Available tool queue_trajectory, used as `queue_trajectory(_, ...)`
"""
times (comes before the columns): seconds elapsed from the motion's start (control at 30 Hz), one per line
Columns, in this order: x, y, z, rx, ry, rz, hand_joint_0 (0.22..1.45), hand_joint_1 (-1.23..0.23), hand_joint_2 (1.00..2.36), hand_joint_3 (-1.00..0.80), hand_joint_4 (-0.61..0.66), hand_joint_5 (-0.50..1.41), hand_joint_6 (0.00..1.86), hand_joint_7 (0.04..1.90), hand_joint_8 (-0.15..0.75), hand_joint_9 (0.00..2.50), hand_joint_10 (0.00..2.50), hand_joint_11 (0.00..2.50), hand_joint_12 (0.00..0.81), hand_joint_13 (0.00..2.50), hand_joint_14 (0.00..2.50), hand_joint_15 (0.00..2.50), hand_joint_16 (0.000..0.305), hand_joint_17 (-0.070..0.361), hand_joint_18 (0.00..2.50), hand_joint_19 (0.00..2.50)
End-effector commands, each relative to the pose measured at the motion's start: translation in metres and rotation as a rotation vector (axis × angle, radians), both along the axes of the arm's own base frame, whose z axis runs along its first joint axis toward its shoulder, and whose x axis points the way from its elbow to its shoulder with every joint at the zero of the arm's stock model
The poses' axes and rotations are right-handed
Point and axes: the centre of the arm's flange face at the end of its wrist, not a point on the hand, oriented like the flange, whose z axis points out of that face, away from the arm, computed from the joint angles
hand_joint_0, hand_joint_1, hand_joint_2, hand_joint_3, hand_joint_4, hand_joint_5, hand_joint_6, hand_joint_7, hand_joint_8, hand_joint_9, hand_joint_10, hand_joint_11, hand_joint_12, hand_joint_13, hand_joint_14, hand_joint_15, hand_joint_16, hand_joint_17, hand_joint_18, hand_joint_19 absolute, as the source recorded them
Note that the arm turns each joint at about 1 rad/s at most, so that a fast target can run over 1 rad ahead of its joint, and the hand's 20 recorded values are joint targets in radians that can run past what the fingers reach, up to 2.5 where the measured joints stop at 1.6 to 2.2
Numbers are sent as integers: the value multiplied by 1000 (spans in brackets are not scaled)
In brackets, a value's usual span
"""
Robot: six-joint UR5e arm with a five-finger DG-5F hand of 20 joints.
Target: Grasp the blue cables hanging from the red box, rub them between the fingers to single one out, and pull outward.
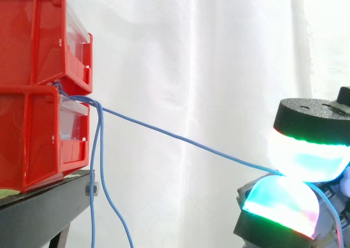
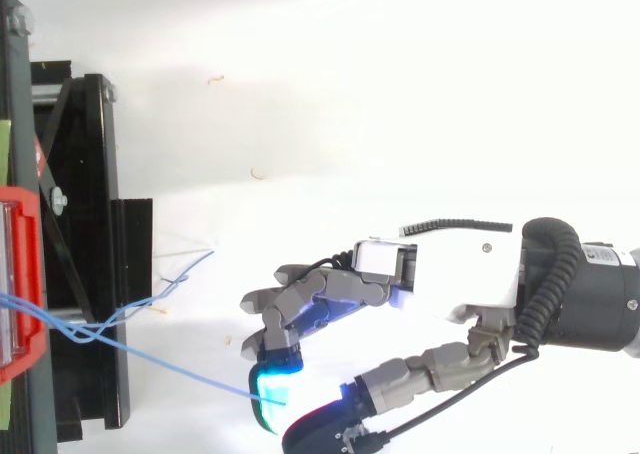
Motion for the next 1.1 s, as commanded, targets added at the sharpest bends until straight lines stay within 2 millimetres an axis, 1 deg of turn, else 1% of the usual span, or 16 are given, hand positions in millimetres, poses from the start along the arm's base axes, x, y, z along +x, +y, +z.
queue_trajectory(0.0, 0, 0, 0, -1, 1, 0, 658, -690, 1037, -148, 38, -208, 886, 1145, 363, 513, 2, 44, 413, 240, 0, 0, 50, 114, 0, 0)
queue_trajectory(0.1, 0, 1, 0, 0, 0, 1, 657, -690, 1037, -144, 40, -208, 886, 1152, 363, 511, 0, 37, 411, 238, 0, 0, 52, 118, 0, 0)
queue_trajectory(0.17, 0, 0, 0, -1, 1, 0, 658, -690, 1037, -146, 42, -208, 885, 1161, 363, 510, 0, 30, 405, 235, 0, 0, 50, 113, 0, 0)
queue_trajectory(0.23, 0, 0, 0, -1, 1, 0, 657, -689, 1038, -141, 40, -208, 886, 1145, 366, 516, 0, 44, 417, 244, 0, 0, 53, 119, 0, 0)
queue_trajectory(0.37, 0, 0, 0, -1, 1, 0, 657, -690, 1037, -146, 34, -208, 885, 1158, 363, 513, 2, 58, 407, 238, 0, 0, 51, 114, 0, 0)
queue_trajectory(0.43, 0, 1, 0, -1, 1, 1, 657, -690, 1038, -147, 35, -207, 886, 1149, 363, 512, 2, 77, 416, 234, 0, 0, 53, 119, 0, 67)
queue_trajectory(0.53, 0, 1, 0, -1, 1, 1, 657, -690, 1037, -146, 31, -207, 886, 1152, 365, 513, 2, 82, 423, 226, 0, 0, 54, 121, 0, 86)
queue_trajectory(0.73, 0, 1, 0, 0, -1, 0, 657, -692, 1037, -144, 34, -208, 885, 1159, 365, 511, 0, 58, 414, 228, 0, 0, 52, 117, 0, 3)
queue_trajectory(0.93, 0, 1, 0, 0, -1, 0, 657, -691, 1037, -145, 32, -207, 886, 1150, 365, 514, 0, 66, 415, 237, 0, 0, 51, 115, 0, 19)
queue_trajectory(1.07, 0, 1, 0, -1, 1, 1, 657, -691, 1037, -147, 31, -208, 886, 1151, 366, 517, 0, 52, 418, 236, 0, 0, 54, 121, 0, 5)
